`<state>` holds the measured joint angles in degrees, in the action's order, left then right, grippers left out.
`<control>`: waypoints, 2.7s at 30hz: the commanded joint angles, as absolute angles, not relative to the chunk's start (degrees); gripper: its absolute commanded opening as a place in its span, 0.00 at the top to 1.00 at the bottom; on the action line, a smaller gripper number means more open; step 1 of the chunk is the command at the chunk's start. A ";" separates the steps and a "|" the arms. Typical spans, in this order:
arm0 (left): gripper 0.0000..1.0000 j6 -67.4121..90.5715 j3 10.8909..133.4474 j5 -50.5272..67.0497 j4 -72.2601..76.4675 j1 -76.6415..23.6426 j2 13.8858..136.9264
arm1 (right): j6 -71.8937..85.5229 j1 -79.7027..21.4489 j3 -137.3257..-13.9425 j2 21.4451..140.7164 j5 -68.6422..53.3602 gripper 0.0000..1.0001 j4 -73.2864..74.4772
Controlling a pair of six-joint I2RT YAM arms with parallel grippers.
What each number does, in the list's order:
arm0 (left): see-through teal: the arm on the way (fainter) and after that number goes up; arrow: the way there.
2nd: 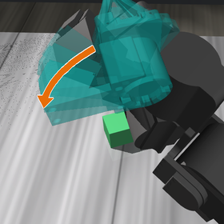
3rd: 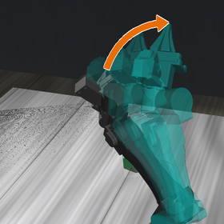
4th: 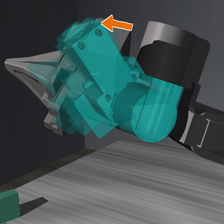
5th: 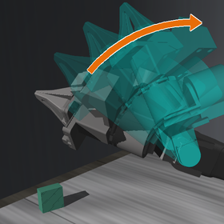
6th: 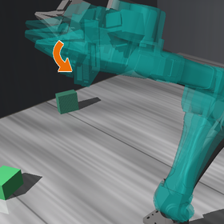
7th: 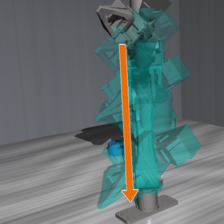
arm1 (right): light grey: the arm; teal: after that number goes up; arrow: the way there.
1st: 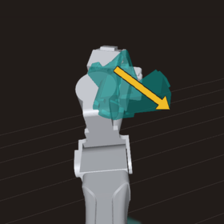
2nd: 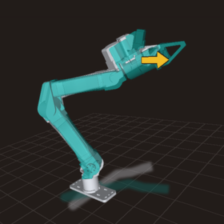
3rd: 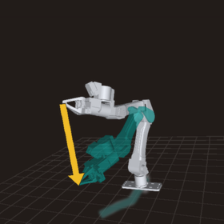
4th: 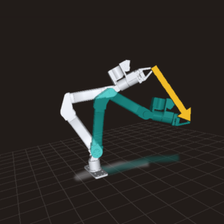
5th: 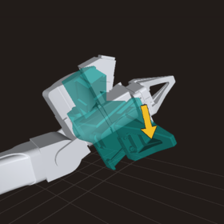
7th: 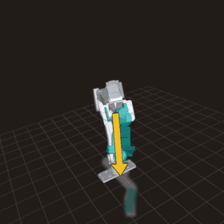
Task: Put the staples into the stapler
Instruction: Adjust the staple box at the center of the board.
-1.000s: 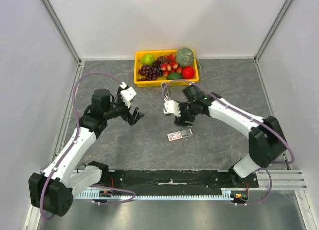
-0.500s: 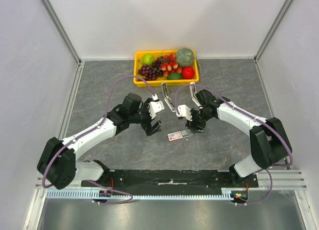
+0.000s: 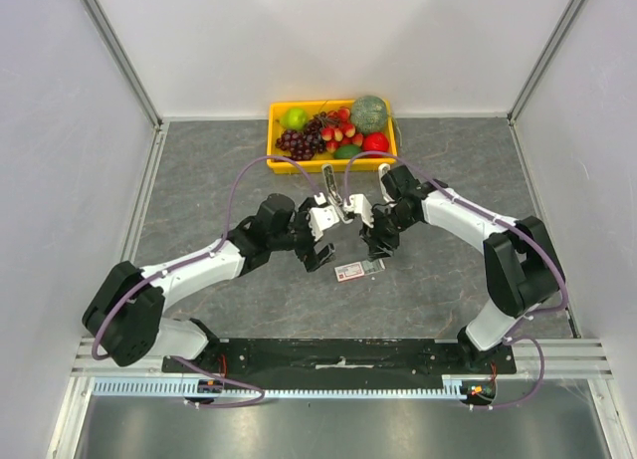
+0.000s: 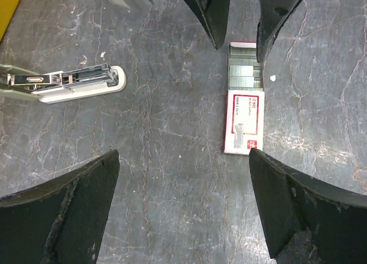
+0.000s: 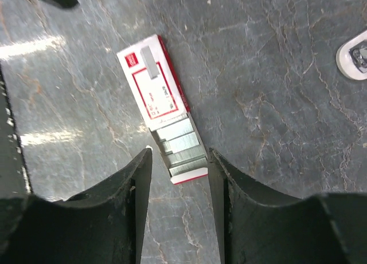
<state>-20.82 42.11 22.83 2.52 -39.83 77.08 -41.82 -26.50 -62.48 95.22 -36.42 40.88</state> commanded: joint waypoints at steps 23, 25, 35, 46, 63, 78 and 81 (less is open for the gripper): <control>0.00 -21.71 46.05 21.44 8.53 -49.04 89.82 | -29.18 -18.46 -63.46 95.36 -44.91 0.51 44.30; 0.00 -21.53 46.84 21.71 7.91 -49.13 91.40 | -29.36 -17.58 -63.37 94.40 -45.17 0.50 44.38; 0.00 -22.06 49.48 23.20 5.01 -50.10 95.97 | -29.97 -13.89 -63.37 90.79 -45.44 0.49 44.47; 0.00 -22.32 50.10 20.31 4.66 -50.80 99.05 | -31.20 -11.42 -62.75 89.64 -46.84 0.50 45.52; 0.57 -23.02 51.94 19.43 2.21 -50.80 100.47 | -32.96 -11.34 -63.11 92.90 -48.96 0.50 48.08; 0.72 -26.28 58.62 15.21 -13.79 -50.80 94.22 | -32.96 -11.34 -63.28 93.34 -48.96 0.50 48.16; 0.68 -26.19 60.11 13.10 -16.69 -51.15 94.48 | -32.87 -11.42 -63.28 94.30 -49.22 0.50 48.34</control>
<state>-24.10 56.58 15.94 -11.64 -50.63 96.07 -32.21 -11.40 -63.13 92.88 -47.13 47.68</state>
